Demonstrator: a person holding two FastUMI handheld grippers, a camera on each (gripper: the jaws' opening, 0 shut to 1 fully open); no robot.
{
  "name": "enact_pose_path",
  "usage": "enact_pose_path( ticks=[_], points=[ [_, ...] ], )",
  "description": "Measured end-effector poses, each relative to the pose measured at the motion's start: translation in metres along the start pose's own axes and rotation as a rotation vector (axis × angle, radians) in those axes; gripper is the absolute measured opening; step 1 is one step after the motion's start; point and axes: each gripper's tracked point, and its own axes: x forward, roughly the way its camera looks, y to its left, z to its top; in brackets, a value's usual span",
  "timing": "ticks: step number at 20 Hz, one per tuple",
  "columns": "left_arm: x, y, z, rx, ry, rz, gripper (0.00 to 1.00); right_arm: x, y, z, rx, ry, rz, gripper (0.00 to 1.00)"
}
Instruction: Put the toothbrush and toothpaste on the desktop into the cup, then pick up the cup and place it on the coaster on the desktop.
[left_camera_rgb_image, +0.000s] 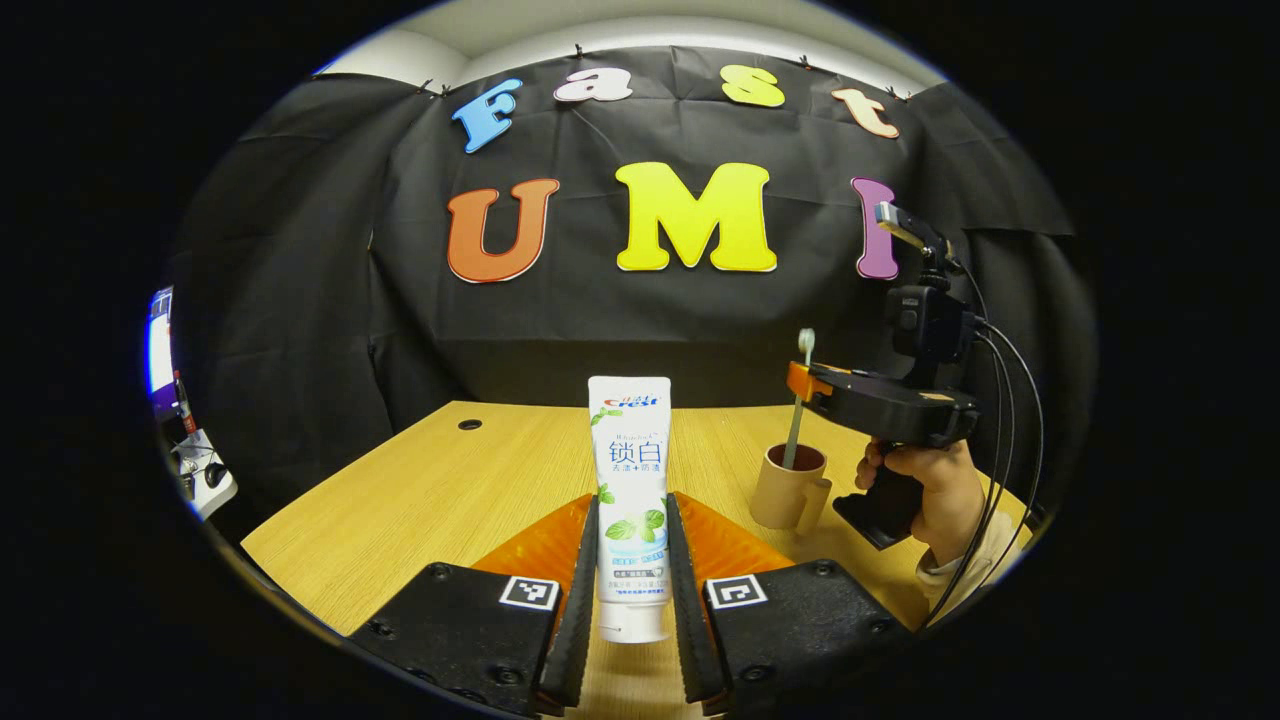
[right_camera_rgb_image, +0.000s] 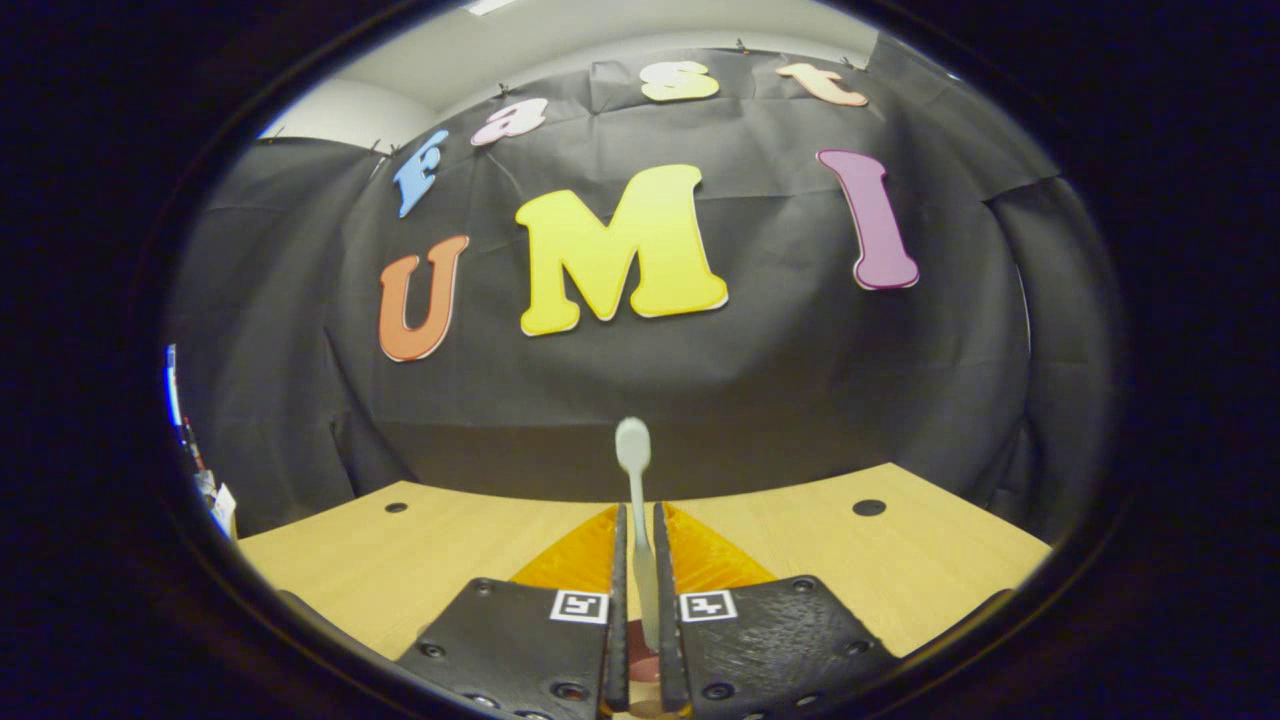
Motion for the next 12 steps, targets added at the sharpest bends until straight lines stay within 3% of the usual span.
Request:
enact_pose_path(
  ticks=[1, 7, 9, 12],
  points=[
    [0.001, 0.0, 0.0, 0.003, 0.001, 0.001, 0.4, 0.0, 0.001, -0.003, -0.015, 0.01, 0.004, 0.31],
    [0.013, -0.008, 0.003, 0.014, 0.007, 0.003, 0.39, -0.018, 0.01, 0.004, -0.064, 0.002, 0.056, 0.85],
    [0.019, -0.014, 0.006, 0.016, 0.0, -0.011, 0.39, -0.03, 0.006, 0.014, -0.088, -0.033, 0.045, 0.98],
    [0.03, -0.023, 0.015, 0.029, -0.027, -0.024, 0.4, -0.056, -0.006, 0.029, -0.098, -0.08, 0.023, 0.97]
  ],
)
